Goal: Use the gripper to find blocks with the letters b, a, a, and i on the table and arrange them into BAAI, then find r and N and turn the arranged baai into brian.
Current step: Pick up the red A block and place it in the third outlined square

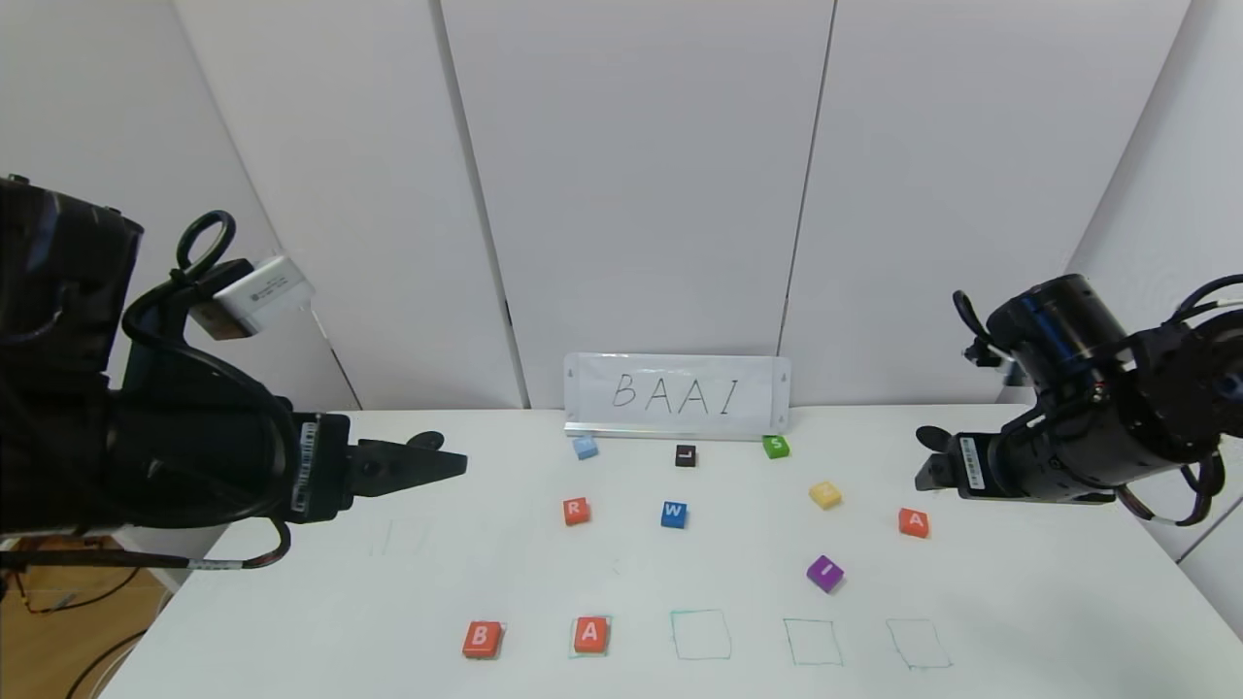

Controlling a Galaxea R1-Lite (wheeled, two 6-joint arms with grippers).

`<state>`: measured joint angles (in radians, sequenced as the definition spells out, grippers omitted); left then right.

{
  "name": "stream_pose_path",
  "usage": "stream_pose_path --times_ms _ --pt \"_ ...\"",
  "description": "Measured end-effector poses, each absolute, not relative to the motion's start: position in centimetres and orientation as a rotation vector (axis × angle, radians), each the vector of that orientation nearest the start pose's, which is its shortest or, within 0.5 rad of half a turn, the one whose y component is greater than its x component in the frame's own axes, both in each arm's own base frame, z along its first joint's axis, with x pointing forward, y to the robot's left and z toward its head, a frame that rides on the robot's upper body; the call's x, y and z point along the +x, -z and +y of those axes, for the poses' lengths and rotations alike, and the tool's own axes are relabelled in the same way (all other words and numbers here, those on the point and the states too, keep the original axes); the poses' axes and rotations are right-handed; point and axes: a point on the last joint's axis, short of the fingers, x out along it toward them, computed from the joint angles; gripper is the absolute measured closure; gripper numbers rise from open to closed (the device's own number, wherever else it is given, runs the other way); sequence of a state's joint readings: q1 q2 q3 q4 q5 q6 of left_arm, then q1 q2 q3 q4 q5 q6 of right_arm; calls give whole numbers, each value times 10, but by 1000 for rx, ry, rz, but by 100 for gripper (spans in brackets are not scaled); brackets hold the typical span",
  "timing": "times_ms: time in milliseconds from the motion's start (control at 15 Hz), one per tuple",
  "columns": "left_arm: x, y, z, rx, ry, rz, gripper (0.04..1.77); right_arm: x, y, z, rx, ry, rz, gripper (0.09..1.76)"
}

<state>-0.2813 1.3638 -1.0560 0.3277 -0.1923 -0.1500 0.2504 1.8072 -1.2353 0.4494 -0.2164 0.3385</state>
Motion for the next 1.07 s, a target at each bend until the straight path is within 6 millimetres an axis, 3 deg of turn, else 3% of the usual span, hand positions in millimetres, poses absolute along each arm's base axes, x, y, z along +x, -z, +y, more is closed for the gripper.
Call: stream_pose_path --times_ms 533,1067 --pt "203 -252 -53 -112 393 664 9 353 -110 57 171 122 1061 14" --pt "206 -249 -54 -109 395 675 9 374 -70 44 197 145 1090 14"
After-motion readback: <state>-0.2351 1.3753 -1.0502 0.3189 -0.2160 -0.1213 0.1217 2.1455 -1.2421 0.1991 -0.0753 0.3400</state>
